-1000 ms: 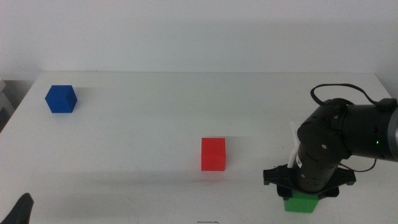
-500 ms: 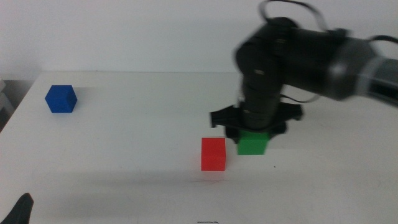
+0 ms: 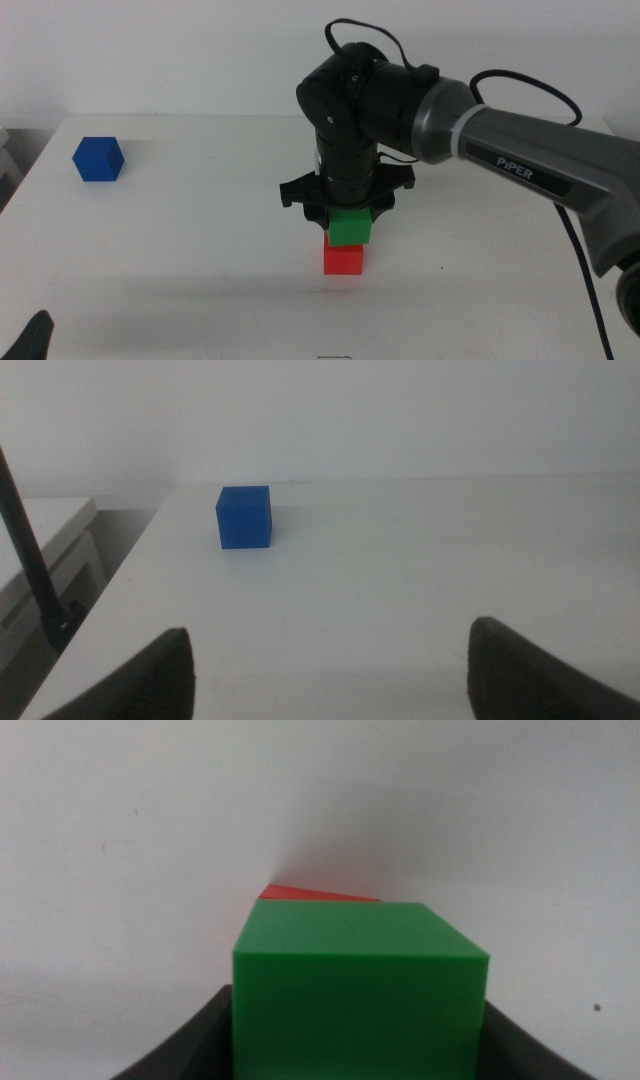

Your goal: Stack red cubes first, then green, then blue cubes in a specific spot.

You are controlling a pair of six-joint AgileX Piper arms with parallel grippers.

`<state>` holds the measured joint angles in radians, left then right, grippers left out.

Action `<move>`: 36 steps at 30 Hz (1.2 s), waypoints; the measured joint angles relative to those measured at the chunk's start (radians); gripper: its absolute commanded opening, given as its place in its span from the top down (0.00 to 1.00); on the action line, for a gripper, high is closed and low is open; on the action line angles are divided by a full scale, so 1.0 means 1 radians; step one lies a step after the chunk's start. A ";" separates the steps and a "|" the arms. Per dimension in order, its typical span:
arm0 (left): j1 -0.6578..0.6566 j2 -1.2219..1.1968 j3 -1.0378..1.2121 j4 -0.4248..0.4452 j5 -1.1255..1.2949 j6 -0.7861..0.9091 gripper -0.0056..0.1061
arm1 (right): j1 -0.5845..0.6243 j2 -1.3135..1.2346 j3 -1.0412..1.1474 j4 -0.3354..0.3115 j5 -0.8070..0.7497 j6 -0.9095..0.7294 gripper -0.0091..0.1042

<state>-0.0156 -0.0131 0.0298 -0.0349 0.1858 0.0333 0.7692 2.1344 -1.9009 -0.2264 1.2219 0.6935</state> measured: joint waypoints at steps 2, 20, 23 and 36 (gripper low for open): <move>0.000 0.000 0.000 0.000 0.000 0.000 0.11 | 0.000 0.008 0.000 0.002 0.000 -0.003 0.93; 0.000 0.000 0.000 0.000 0.000 0.000 0.11 | 0.000 0.022 -0.002 0.009 0.000 0.054 0.93; 0.000 0.000 0.000 0.000 0.000 0.000 0.11 | 0.000 0.022 -0.002 0.009 0.000 0.065 0.93; 0.000 0.000 0.000 0.000 0.000 0.000 0.11 | 0.000 0.021 -0.007 0.009 0.000 0.119 0.93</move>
<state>-0.0156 -0.0131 0.0298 -0.0349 0.1858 0.0333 0.7692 2.1558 -1.9079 -0.2169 1.2216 0.8130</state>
